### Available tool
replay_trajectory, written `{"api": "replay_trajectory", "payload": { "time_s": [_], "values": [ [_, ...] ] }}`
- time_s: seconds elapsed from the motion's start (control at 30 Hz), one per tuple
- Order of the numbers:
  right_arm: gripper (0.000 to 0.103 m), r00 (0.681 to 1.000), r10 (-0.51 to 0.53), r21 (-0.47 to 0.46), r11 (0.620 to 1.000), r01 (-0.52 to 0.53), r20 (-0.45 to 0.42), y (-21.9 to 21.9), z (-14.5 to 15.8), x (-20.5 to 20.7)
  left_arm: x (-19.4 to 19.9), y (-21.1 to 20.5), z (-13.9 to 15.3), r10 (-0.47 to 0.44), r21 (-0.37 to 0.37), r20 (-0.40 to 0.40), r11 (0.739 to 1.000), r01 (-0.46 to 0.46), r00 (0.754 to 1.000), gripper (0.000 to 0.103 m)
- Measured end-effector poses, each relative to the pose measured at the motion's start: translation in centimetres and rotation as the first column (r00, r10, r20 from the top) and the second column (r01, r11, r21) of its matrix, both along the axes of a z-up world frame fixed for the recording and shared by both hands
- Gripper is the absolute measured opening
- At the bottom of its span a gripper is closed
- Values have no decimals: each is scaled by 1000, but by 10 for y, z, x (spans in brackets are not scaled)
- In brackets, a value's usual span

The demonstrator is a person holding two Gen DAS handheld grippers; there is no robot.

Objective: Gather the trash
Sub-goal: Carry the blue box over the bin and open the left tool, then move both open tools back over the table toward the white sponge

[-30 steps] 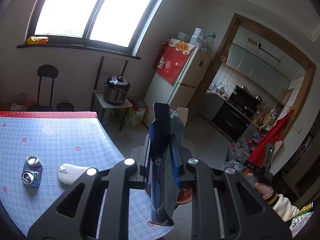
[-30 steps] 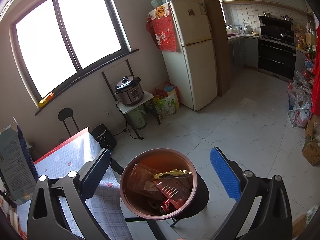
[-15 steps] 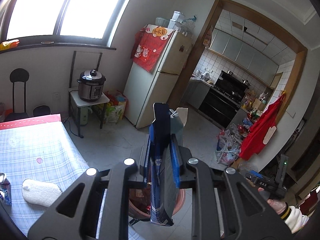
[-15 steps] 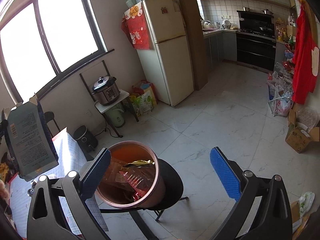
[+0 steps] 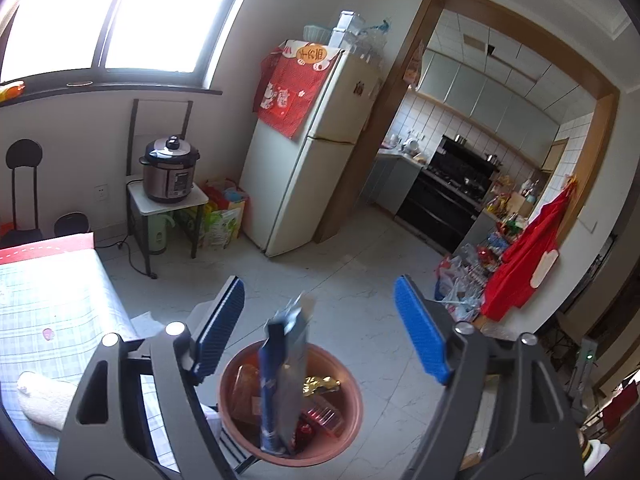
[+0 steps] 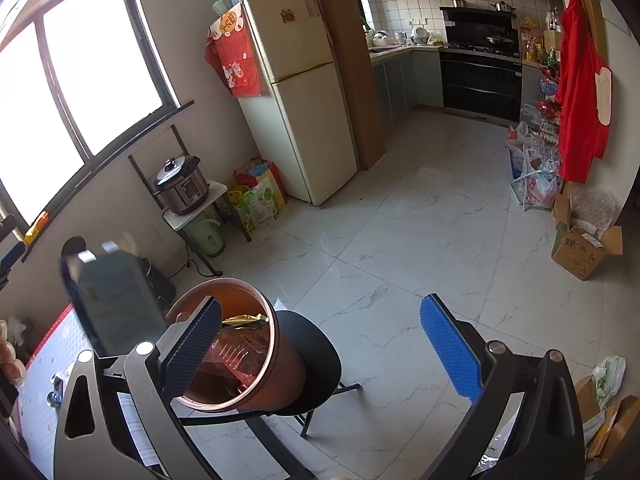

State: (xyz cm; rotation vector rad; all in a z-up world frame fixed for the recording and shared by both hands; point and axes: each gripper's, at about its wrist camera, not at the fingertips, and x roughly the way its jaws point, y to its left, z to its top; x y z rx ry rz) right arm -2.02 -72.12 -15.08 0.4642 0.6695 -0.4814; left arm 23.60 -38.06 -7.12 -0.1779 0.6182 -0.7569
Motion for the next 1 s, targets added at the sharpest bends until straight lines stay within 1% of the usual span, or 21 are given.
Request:
{"api": "replay_trajectory", "payload": {
  "time_s": [0.03, 0.13, 0.17, 0.2, 0.23, 0.3, 0.37, 0.43, 0.6, 0.7, 0.8, 0.9, 1.0],
  "values": [
    [98, 1000, -1, 2, 1000, 1, -1, -1, 0, 0, -1, -1, 2, -3, 7, 8, 1000, 3, 1000, 83],
    [98, 1000, 1, 8, 1000, -1, -1, 1, -2, 4, -4, 1, 5, -6, 37, 29, 999, 5, 1000, 84],
    [98, 1000, 3, 9, 1000, -3, -1, 3, -1, 6, -4, 3, 5, -5, 42, 26, 999, 3, 1000, 86],
    [98, 1000, 7, 10, 1000, -7, 0, 4, -2, 7, -4, 7, 5, 1, 42, 24, 999, -2, 1000, 91],
    [98, 1000, 12, 11, 1000, -12, 0, 6, -1, 9, -5, 14, 5, 10, 38, 23, 999, -11, 1000, 93],
    [98, 1000, 26, 12, 1000, -26, 4, 10, 0, 15, -6, 27, 7, 27, 33, 21, 999, -28, 999, 94],
    [98, 999, 42, 10, 999, -42, 7, 16, 2, 21, -6, 40, 8, 49, 51, 21, 997, -50, 999, 94],
    [98, 998, 59, 6, 998, -60, 12, 24, 6, 27, -10, 57, 11, 74, 75, 34, 994, -76, 997, 97],
    [98, 994, 107, -12, 994, -106, 30, 49, 18, 44, -22, 108, 22, 159, 130, 82, 977, -168, 984, 97],
    [98, 989, 144, -25, 989, -143, 43, 70, 26, 56, -34, 149, 29, 228, 149, 111, 958, -243, 967, 97],
    [98, 982, 185, -35, 982, -183, 48, 94, 30, 68, -47, 197, 31, 305, 160, 124, 933, -322, 944, 97],
    [98, 972, 232, -33, 973, -230, 37, 123, 32, 85, -61, 247, 32, 394, 181, 139, 892, -414, 909, 97],
    [98, 956, 293, -34, 956, -292, 22, 157, 32, 99, -75, 298, 30, 486, 198, 148, 839, -507, 861, 97]
  ]
}}
